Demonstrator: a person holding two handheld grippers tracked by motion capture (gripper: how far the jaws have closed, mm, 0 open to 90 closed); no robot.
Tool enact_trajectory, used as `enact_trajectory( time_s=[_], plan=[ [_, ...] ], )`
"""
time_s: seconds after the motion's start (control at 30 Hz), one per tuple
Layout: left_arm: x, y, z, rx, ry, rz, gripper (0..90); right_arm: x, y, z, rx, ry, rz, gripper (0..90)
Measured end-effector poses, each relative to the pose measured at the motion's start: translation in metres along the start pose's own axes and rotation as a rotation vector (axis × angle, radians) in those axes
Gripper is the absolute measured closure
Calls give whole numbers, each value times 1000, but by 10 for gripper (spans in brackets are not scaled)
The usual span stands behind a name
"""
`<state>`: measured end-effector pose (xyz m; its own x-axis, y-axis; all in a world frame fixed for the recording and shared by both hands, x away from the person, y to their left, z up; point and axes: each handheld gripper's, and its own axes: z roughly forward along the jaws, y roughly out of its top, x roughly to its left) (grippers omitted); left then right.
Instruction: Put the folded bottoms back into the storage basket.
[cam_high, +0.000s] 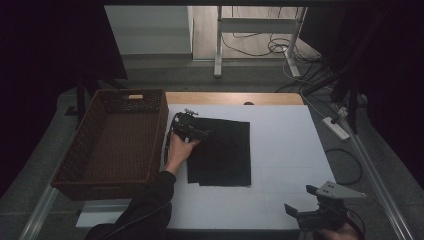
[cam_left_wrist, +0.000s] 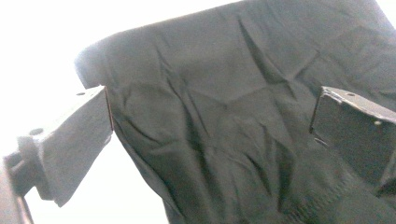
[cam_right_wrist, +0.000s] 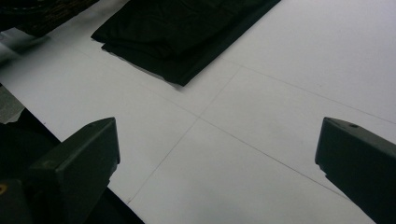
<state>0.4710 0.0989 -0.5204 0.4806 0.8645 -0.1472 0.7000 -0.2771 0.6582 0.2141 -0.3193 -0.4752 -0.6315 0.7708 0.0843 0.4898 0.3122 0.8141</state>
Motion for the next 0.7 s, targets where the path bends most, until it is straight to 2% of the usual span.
enact_trajectory(
  time_s=[0.2,0.47,0.6,0.7],
  plan=[
    [6,7,6,30,27,-6,34,0,0,0,0,1,1,7],
    [14,19,11,25,64,-48,66,0,0,0,-1,2,1,7],
    [15,23,17,48,111,-39,70,0,0,0,-2,4,1,7],
    [18,23,22,58,122,-50,70,0,0,0,-2,5,1,7]
  ],
)
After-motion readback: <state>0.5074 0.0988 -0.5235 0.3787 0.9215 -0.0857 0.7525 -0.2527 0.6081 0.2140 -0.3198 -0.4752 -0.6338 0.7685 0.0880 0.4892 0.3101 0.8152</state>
